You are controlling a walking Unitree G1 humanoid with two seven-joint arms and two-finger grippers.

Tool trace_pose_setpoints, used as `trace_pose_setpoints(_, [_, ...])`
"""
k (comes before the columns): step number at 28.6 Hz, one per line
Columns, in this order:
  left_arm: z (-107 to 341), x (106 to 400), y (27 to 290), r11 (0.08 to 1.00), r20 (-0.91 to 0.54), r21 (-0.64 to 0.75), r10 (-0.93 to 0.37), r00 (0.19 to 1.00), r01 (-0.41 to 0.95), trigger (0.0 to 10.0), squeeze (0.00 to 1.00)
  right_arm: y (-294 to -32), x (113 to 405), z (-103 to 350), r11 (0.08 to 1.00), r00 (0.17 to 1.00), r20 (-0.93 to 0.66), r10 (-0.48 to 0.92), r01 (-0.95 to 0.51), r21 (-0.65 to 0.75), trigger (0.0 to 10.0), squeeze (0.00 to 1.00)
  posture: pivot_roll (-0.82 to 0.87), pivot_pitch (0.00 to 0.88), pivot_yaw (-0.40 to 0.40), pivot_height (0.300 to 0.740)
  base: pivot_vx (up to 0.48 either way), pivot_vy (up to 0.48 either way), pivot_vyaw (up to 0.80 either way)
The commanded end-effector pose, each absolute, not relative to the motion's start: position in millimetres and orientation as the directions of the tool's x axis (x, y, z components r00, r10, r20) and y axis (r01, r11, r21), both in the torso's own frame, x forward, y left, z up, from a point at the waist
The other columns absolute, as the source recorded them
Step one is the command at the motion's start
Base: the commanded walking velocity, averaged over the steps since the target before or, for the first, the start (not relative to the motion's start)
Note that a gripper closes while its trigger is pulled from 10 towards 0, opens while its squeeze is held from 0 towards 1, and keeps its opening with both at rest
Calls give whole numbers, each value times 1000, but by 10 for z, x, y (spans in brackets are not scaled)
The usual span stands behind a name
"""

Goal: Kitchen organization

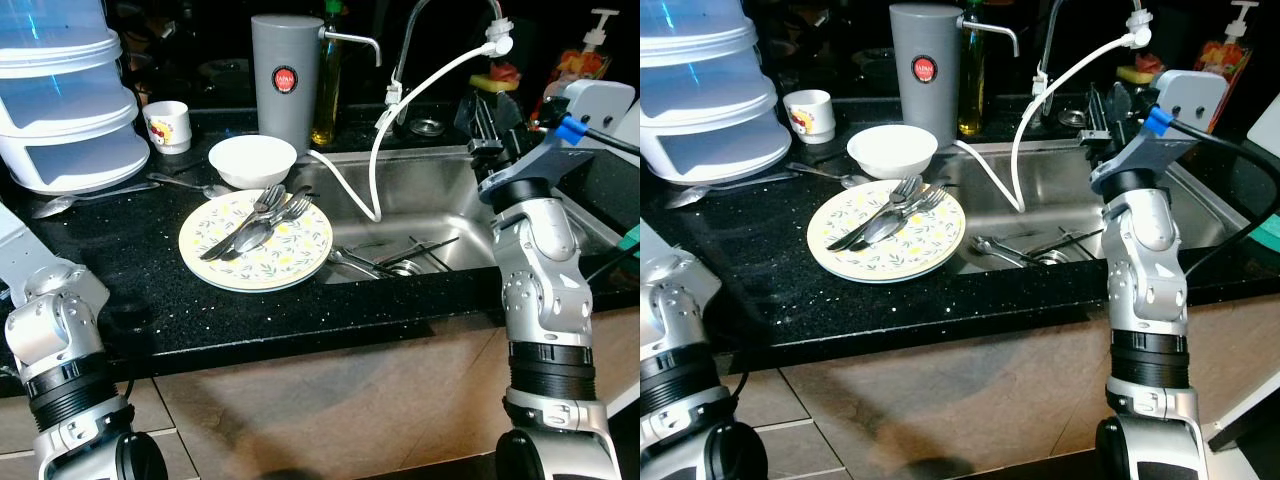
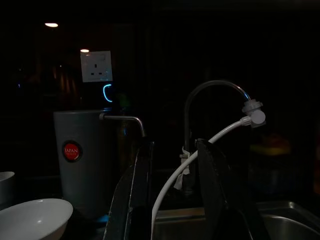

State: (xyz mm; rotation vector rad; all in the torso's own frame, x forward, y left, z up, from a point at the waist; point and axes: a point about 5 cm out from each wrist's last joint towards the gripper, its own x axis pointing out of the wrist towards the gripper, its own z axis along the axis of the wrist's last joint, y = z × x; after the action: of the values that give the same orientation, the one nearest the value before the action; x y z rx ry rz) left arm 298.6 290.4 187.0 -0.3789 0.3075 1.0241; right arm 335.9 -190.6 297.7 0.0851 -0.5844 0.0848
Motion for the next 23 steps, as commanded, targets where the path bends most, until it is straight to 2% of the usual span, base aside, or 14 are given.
trace_pose_setpoints(1, [1606, 2934, 2883, 439, -527, -111, 735, 427, -892, 10000, 0, -1922, 3378, 2998, 993, 829, 557, 52, -104, 62, 10000, 0, 58, 0, -43, 740, 0, 0, 0])
trace_pose_setpoints(3, [1595, 2941, 2879, 438, -546, -127, 718, 431, -890, 10000, 0, -1926, 3381, 2999, 993, 829, 557, 52, -104, 62, 10000, 0, 60, 0, -45, 740, 0, 0, 0])
trace_pose_setpoints(4, [1597, 2948, 2885, 441, -543, -125, 720, 433, -889, 4000, 0, -1925, 3381, 2997, 993, 829, 556, 53, -104, 61, 10000, 0, 60, 0, -45, 740, 0, 0, 0])
trace_pose_setpoints(5, [1597, 2948, 2885, 441, -543, -125, 720, 433, -889, 4000, 0, -1925, 3381, 2997, 993, 829, 556, 53, -104, 61, 10000, 0, 60, 0, -45, 740, 0, 0, 0])
trace_pose_setpoints(6, [1601, 2956, 2890, 442, -540, -123, 721, 433, -889, 0, 0, -1922, 3381, 2996, 993, 829, 556, 53, -105, 61, 10000, 0, 60, 0, -45, 740, 0, 0, 0])
trace_pose_setpoints(16, [1729, 3015, 2911, 483, -414, -2, 797, 440, -876, 0, 0, -1939, 3374, 3002, 993, 828, 559, 46, -97, 62, 10000, 0, 49, 0, -37, 740, 0, 0, 0])
trace_pose_setpoints(17, [1798, 3031, 2913, 485, -361, 10, 817, 449, -874, 0, 0, -1939, 3375, 3003, 993, 828, 560, 45, -97, 62, 10000, 0, 48, 0, -36, 740, 0, 0, 0])
trace_pose_setpoints(18, [1922, 3079, 2891, 515, -277, 6, 825, 493, -857, 0, 0, -1941, 3374, 3004, 993, 827, 560, 45, -96, 62, 10000, 0, 48, 0, -36, 740, 0, 0, 0])
trace_pose_setpoints(21, [2052, 3130, 2854, 550, -197, -3, 818, 540, -835, 0, 0, -1942, 3375, 3005, 993, 827, 561, 45, -96, 62, 10000, 0, 48, 0, -36, 740, 0, 0, 0])
trace_pose_setpoints(22, [2276, 3229, 2744, 632, -75, -52, 770, 634, -773, 10000, 0, -1940, 3376, 3006, 993, 826, 562, 45, -97, 63, 10000, 0, 48, 0, -38, 740, 0, 0, 0])
trace_pose_setpoints(23, [2421, 3286, 2660, 687, 6, -79, 725, 688, -723, 10000, 0, -1938, 3378, 3007, 993, 826, 562, 45, -98, 63, 10000, 0, 48, 0, -38, 740, 0, 0, 0])
